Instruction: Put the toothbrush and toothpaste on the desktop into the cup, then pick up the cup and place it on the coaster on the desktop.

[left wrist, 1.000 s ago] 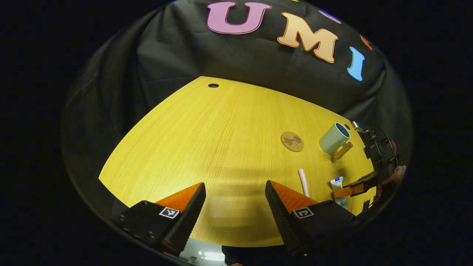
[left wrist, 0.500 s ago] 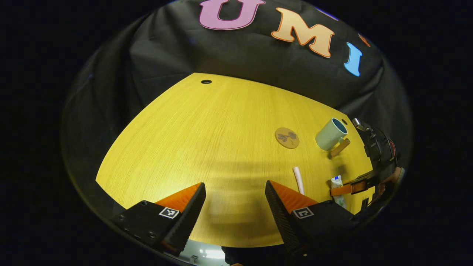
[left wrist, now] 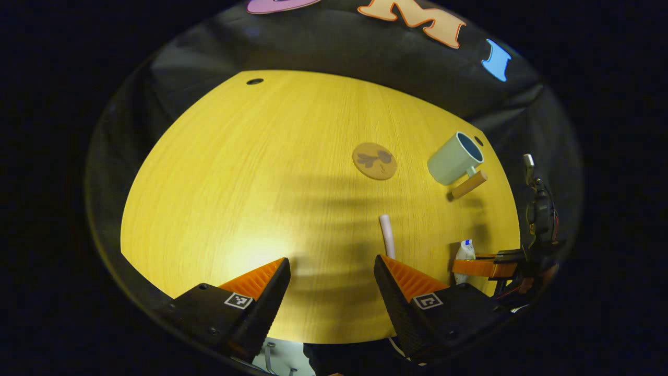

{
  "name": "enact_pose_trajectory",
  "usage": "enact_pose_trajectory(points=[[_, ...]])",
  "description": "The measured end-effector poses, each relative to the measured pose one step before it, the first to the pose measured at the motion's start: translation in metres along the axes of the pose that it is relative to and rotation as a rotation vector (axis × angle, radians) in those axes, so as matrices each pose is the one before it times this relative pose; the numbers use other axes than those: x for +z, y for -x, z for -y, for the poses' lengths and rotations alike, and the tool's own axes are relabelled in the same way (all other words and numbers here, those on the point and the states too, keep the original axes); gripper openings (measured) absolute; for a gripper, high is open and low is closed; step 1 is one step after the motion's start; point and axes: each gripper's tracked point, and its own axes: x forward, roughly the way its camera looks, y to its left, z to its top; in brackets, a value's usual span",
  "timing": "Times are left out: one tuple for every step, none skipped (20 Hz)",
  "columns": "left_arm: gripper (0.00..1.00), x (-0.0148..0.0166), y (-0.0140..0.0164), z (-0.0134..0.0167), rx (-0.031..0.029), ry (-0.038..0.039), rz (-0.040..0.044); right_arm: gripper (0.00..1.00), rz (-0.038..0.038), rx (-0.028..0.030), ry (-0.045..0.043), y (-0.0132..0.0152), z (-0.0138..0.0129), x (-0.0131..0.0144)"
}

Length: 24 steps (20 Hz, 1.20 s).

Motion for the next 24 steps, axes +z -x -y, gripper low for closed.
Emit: enact_pose_trajectory(points=[[0.95, -0.00275, -0.00329, 0.00525, 0.00554, 0.00317, -0.0376, 0.11, 0.00725, 0.0101, -0.00254, 0.00195, 0.00005, -0.00111], [0.95, -0.00055, -0.00448, 0.00513, 0.01007, 0.00328, -0.03104, 0.1, 0.0024, 0.009, -0.00123, 0.01177, 0.0047, -0.00377], [0.95, 0.00051, -0.00295, 0.00216, 0.01146, 0.00309, -0.02471, 0.11, -0.00072, 0.00501, -0.0053, 0.00887, 0.00562, -0.00294], [0.95, 0.00125, -0.0026, 0.00126, 0.01147, -0.00041, -0.02228, 0.1, 0.00544, 0.00568, -0.00415, 0.00411, 0.00399, -0.00076], [0.95, 0.00238, -0.00312, 0.00102, 0.01791, -0.00306, -0.02084, 0.1, 0.00665, 0.00803, -0.00669, 0.00348, 0.00264, -0.00014], [0.95, 0.00224, -0.00405, 0.00295, 0.01765, -0.01488, -0.01956, 0.1, 0.00618, 0.0096, -0.00979, 0.00326, 0.00242, -0.00027], [0.94, 0.00402, -0.00357, 0.00166, 0.01793, -0.01847, -0.01149, 0.11, 0.00872, 0.00855, -0.01206, 0.00267, 0.00317, 0.00084], [0.94, 0.00311, -0.00378, 0.00635, 0.00707, -0.01953, -0.00824, 0.1, 0.00221, 0.00957, -0.01, 0.00239, 0.00308, 0.00055], [0.94, 0.00167, -0.00326, 0.00515, 0.00437, -0.01642, -0.01379, 0.11, 0.0069, 0.00265, -0.00971, 0.00363, 0.00457, 0.00208], [0.94, 0.00041, -0.00421, 0.00564, 0.00095, -0.00894, -0.01599, 0.11, 0.01214, -0.00171, -0.0117, 0.00336, 0.00383, 0.00312], [0.92, 0.00007, -0.00358, 0.00553, -0.00132, 0.00081, -0.01726, 0.1, 0.01036, 0.00126, -0.00936, 0.00407, 0.00459, 0.00275], [0.92, 0.00055, -0.00436, 0.00343, -0.00717, 0.00442, -0.01269, 0.11, 0.00759, -0.00006, -0.00978, 0.00386, 0.00584, 0.00218], [0.89, -0.00007, -0.00177, 0.00392, -0.00828, 0.00456, -0.01156, 0.11, 0.00474, -0.00226, -0.0075, 0.00256, 0.00548, 0.00189], [0.89, 0.00034, -0.00411, 0.00252, 0.00019, 0.0029, -0.00858, 0.11, 0.00089, -0.00437, -0.00211, 0.00115, 0.00536, 0.00021], [0.87, 0.00071, -0.0031, 0.00116, 0.00633, 0.00576, -0.00932, 0.11, -0.00145, -0.00389, 0.00112, 0.00109, 0.0053, -0.00012], [0.86, 0.00177, -0.00333, 0.00069, 0.00819, 0.00381, -0.00426, 0.11, -0.00216, -0.0026, 0.00065, 0.00078, 0.00425, -0.00098], [0.83, 0.00153, -0.00193, -0.00126, 0.01212, 0.00291, -0.00726, 0.11, -0.00347, 0.00053, 0.00098, 0.00098, 0.00368, -0.00086], [0.81, 0.00038, -0.00221, -0.00142, 0.01353, 0.00225, -0.008, 0.11, -0.00534, -0.00042, -0.00167, 0.00041, 0.00257, -0.00141], [0.74, 0.00095, -0.00157, -0.00111, 0.00848, 0.00019, -0.00877, 0.11, -0.00431, 0.00117, -0.00213, 0.0008, 0.00283, -0.00059], [0.7, 0.0012, -0.00146, -0.00255, 0.01709, -0.00922, -0.00263, 0.11, -0.00426, 0.00233, -0.0002, 0.00155, 0.00484, -0.00014], [0.66, 0.00197, -0.0003, -0.00076, 0.00927, -0.00648, -0.00062, 0.11, -0.00334, 0.0016, 0.00066, 0.0006, 0.00422, 0.00087], [0.63, 0.00056, -0.0006, -0.00077, 0.01204, -0.00405, -0.00667, 0.11, -0.00363, 0.00067, 0.00035, -0.00033, 0.00255, 0.00114], [0.61, 0.0, -0.00059, 0.00106, 0.003, -0.00551, -0.00704, 0.11, -0.00374, 0.00219, -0.00203, -0.00088, 0.00285, 0.00168], [0.6, 0.00021, 0.00003, 0.00202, 0.00311, -0.00646, -0.00119, 0.11, -0.00116, 0.00531, -0.004, -0.00031, 0.00223, 0.00175]])
